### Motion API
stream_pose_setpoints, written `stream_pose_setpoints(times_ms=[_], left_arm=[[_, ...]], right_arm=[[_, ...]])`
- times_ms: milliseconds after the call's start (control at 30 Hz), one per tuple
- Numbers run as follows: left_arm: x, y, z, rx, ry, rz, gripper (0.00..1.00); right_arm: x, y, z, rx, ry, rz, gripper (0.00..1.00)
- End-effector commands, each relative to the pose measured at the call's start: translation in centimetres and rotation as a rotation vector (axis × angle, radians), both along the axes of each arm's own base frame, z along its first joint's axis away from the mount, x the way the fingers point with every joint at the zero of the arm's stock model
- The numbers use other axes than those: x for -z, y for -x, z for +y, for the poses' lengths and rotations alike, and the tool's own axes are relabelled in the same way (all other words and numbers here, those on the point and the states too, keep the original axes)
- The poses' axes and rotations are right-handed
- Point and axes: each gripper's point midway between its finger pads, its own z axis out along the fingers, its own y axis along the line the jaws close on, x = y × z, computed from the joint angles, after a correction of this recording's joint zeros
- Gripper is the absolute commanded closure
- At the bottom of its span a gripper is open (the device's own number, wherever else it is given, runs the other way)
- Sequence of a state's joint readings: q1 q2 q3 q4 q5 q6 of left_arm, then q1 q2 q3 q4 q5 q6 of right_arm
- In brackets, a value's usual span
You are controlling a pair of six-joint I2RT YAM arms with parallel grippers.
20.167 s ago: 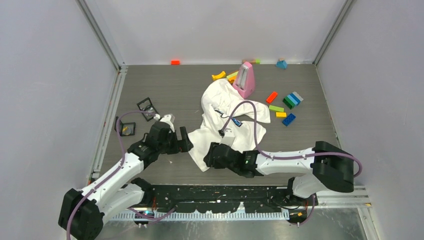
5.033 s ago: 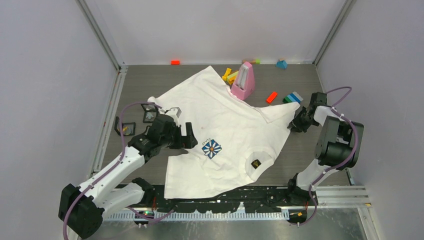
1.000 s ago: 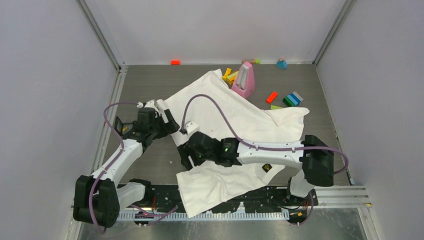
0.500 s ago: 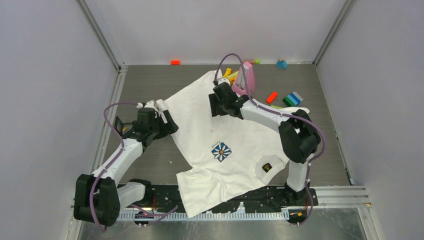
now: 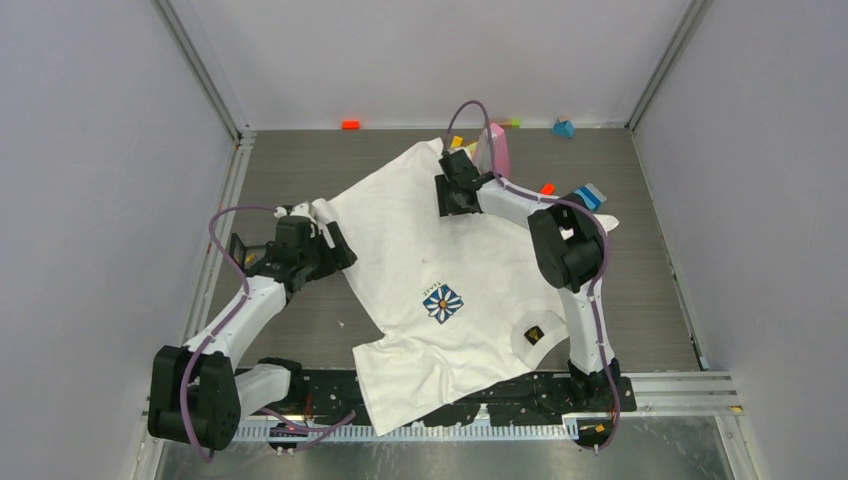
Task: Pin the brooch onto the clothing
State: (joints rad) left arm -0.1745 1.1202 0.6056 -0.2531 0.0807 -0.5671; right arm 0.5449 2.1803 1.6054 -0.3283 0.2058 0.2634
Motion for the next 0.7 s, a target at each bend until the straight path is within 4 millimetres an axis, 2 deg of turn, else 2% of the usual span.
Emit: stream_pose_setpoints(times_ms=[0,200,367,500,667], left_arm=[[-0.8,-0.4,0.0,0.012,0.001,-0.03,0.2],[-0.8,-0.5,0.2,0.01,-0.014,-0.025,0.18],[-1.1,-0.3,0.8,-0.001,-0.032,-0.026,0.17],[-1.2,0.0,1.2,-0.009,-0.039,-0.029,0.17],[-1.5,0.1,1.5,-0.014,-0.04,-0.028,0.16]], right_arm=[[-0.3,-1.6,-0.5,0.012,-0.002,-0.013,0.42],[1.9,-1.5,-3.2,0.105,0.032,0.05,0.43],[2.3,-2.3,-5.4,0.179,0.029,0.072,0.44],[2.7,-2.7,-6.5,0.208,0.035,0.085,0.44],[2.4,-3.3,-6.2,0.194,0.024,0.086,0.44]])
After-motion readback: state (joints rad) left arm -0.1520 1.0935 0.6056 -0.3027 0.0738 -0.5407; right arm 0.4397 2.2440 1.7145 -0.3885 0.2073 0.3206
